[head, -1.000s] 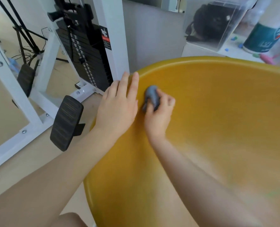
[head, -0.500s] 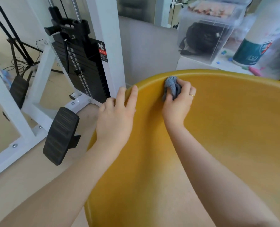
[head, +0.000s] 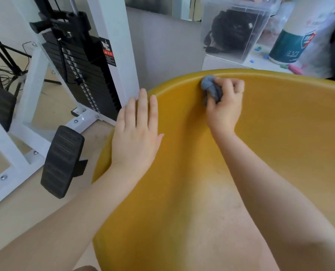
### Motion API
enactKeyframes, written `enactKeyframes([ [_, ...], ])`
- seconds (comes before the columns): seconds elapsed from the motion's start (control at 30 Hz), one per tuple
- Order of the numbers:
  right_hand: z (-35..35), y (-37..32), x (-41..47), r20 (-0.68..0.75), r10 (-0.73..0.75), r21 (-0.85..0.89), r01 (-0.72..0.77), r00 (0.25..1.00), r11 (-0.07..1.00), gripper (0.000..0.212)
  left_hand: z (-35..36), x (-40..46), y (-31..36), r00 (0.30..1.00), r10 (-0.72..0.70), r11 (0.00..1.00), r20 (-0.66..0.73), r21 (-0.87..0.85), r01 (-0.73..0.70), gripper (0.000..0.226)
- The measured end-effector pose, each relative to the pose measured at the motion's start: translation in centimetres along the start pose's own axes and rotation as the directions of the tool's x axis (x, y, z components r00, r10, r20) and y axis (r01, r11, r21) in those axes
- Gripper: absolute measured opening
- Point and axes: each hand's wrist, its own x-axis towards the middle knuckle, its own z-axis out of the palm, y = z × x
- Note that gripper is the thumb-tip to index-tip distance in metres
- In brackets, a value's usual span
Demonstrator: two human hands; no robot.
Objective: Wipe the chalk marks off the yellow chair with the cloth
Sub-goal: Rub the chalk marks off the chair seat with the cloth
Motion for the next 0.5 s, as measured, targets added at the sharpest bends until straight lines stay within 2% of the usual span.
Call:
enactKeyframes([
  [0.1, -0.6, 1.6, 1.4, -0.209, 0.21, 0.034, -0.207, 0.955, 0.978, 0.026, 0.6, 1.1, 1.2, 0.997, 0.081, 0.996, -0.01, -0.02, -0.082, 0.094],
  [0.2, 0.6, 1.4, 1.2, -0.286, 0.271, 0.098, -0.253, 0.919, 0.962, 0.028, 1.3, 2.7, 2.9, 0.995, 0.096, 0.995, -0.011, 0.043, -0.096, 0.09],
  [0.27, 0.9, 1.5, 0.3, -0.226, 0.137, 0.016, -0.137, 0.965, 0.99, 0.031, 1.7, 3.4, 4.1, 0.994, 0.102, 0.99, 0.038, 0.094, -0.105, 0.102],
  [0.33, 0.8, 2.5, -1.2, -0.084, -0.089, -0.121, 0.078, 0.993, 0.99, 0.028, 2.4, 3.5, 5.1, 0.989, 0.122, 0.98, 0.089, 0.145, -0.134, 0.122],
  [0.37, 0.5, 3.2, -2.1, 0.011, -0.201, -0.182, 0.2, 0.979, 0.963, 0.025, 2.8, 3.4, 5.5, 0.985, 0.132, 0.974, 0.109, 0.172, -0.149, 0.131],
  [0.43, -0.5, 4.6, -3.1, 0.234, -0.366, -0.26, 0.421, 0.901, 0.869, 0.026, 3.5, 3.2, 6.1, 0.975, 0.15, 0.957, 0.166, 0.223, -0.185, 0.147],
  [0.5, -1.9, 5.7, -1.9, 0.351, -0.433, -0.313, 0.539, 0.831, 0.782, 0.025, 4.1, 3.3, 6.7, 0.962, 0.166, 0.948, 0.217, 0.232, -0.216, 0.151],
])
